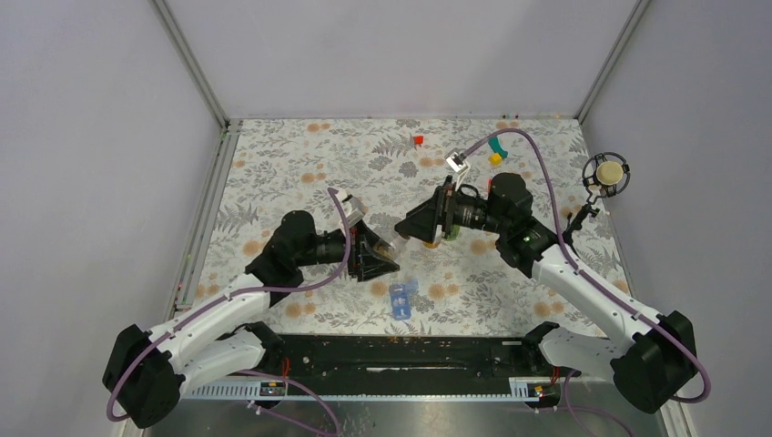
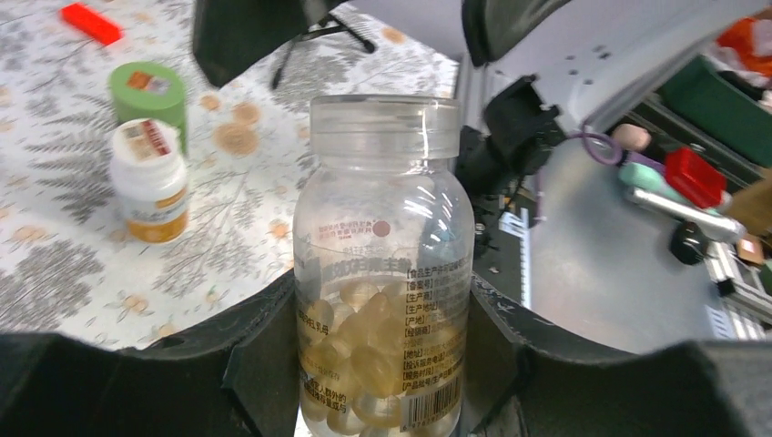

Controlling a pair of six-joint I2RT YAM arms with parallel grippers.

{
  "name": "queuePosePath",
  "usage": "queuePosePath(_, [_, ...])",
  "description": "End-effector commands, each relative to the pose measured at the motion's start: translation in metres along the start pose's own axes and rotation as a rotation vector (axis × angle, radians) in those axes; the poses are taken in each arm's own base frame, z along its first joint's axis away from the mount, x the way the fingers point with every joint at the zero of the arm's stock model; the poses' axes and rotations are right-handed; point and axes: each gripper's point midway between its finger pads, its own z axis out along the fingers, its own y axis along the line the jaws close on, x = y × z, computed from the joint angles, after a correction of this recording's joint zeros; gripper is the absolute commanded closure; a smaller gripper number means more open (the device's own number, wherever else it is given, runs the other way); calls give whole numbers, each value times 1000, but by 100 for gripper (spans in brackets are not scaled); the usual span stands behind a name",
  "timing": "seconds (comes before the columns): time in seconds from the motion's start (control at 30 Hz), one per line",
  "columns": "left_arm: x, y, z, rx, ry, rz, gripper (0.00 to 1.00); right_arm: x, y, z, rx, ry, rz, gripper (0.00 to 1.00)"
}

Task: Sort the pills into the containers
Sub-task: Unscrew the lid of the pill bottle.

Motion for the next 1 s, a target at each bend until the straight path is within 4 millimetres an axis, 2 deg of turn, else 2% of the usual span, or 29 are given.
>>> queuePosePath(0.0, [-24,27,1,-149,-52,101,100,-25,-22,0,217,-94,112,5])
queuePosePath(0.17, [-26,36,1,-193,-59,111,100,-19,-28,6,258,-74,187,4])
queuePosePath(0.33, [-27,39,2,-200,-56,110,100,-11,-23,17,249,-14,185,1])
queuePosePath(0.47, [-27,42,2,-214,-53,110,100,-9,-19,25,226,12,190,2])
queuePosePath(0.73, [-31,42,-1,-235,-72,93,100,-3,-8,25,167,61,159,51])
queuePosePath(0.87, [-26,33,1,-187,-32,83,100,6,3,19,59,143,-7,76])
queuePosePath(0.97, [-25,26,1,-148,-3,86,100,14,1,13,-70,226,-103,100])
